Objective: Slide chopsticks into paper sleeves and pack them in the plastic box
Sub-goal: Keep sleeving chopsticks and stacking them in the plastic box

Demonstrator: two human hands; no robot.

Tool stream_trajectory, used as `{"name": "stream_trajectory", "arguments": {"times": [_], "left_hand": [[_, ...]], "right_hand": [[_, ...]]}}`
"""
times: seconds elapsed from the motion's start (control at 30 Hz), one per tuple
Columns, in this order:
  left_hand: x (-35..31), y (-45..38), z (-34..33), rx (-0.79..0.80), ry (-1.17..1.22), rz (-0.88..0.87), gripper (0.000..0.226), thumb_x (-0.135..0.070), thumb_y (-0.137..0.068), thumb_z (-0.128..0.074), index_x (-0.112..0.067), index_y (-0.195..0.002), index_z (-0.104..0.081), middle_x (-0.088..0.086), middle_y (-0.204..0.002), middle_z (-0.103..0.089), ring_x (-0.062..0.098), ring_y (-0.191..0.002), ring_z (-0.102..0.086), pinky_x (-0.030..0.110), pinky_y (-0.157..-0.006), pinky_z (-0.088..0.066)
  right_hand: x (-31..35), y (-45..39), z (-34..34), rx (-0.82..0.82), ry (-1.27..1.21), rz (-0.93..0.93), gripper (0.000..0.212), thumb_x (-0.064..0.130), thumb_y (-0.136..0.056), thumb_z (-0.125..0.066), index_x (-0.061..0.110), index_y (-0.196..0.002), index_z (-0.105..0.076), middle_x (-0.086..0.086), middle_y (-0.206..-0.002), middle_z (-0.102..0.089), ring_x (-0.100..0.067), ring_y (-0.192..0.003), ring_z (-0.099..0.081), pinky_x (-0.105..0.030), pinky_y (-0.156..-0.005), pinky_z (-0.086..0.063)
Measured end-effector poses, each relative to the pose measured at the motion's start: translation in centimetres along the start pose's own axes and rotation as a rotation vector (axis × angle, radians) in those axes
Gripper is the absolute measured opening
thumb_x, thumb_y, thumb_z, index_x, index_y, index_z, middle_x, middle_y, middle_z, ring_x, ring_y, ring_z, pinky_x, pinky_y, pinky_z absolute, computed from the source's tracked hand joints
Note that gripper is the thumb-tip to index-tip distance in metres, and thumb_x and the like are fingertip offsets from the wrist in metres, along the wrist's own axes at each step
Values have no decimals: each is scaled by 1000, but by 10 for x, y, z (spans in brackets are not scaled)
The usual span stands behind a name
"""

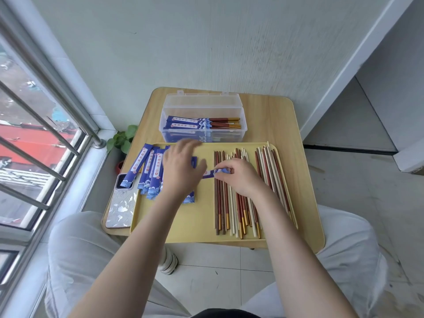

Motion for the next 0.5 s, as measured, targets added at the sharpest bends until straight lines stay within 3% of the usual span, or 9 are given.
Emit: {"name": "stream_trajectory", "arguments": {"times": [0.07, 0.13, 0.23, 0.33, 0.4, 0.5], "left_hand": [[-10, -2, 0, 395, -4, -42, 37, -33, -93, -67, -21, -128, -65, -3, -124, -66, 15, -113, -59, 36, -100, -46], [-13, -1, -2, 553, 50, 14, 36, -34, -94, -66, -19, -127, -67, -4, -114, -69, 10, -99, -62, 27, -87, -51], [-8, 1, -3, 461, 108, 89, 23, -28, -96, -65, -16, -114, -72, -6, -90, -66, 6, -78, -59, 19, -69, -44], [3, 10, -12, 414, 182, 280, 14, -16, -98, -58, -8, -101, -70, 9, -84, -69, 23, -75, -65, 33, -71, -54], [7, 16, -17, 391, 350, 433, 19, -12, -101, -51, -7, -108, -68, 9, -85, -65, 18, -67, -61, 29, -62, -56], [10, 22, -21, 409, 558, 612, 19, -18, -103, -47, -8, -108, -62, 8, -82, -57, 16, -58, -56, 28, -52, -48]], "right_hand": [[4, -3, 2, 40, 12, 9, 23, 28, -97, -64, 18, -116, -73, 6, -109, -66, -13, -99, -58, -27, -78, -42], [6, -4, 4, 44, 20, 1, 22, 27, -97, -63, 16, -113, -72, 2, -104, -68, -16, -97, -60, -28, -76, -44], [3, -3, 4, -53, -117, -66, 23, 33, -92, -69, 20, -110, -64, 4, -97, -67, -14, -88, -65, -29, -75, -52], [-7, -3, 2, -189, -144, -166, 21, 36, -95, -65, 19, -107, -60, 3, -91, -68, -13, -75, -68, -32, -69, -57], [-15, -3, -2, -197, 68, -223, 16, 30, -99, -59, 15, -94, -62, 1, -85, -65, -15, -71, -64, -30, -64, -53], [-20, -2, -18, -69, 397, -313, 27, 24, -99, -59, 13, -74, -56, -1, -67, -52, -18, -59, -53, -26, -54, -41]]}}
Point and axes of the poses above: each hand's wrist, its own y-axis away from the middle knuckle, its own z-axis out of the back of the hand, x = y × z, the point moved 2 cm from there along -y, towards the middle knuckle
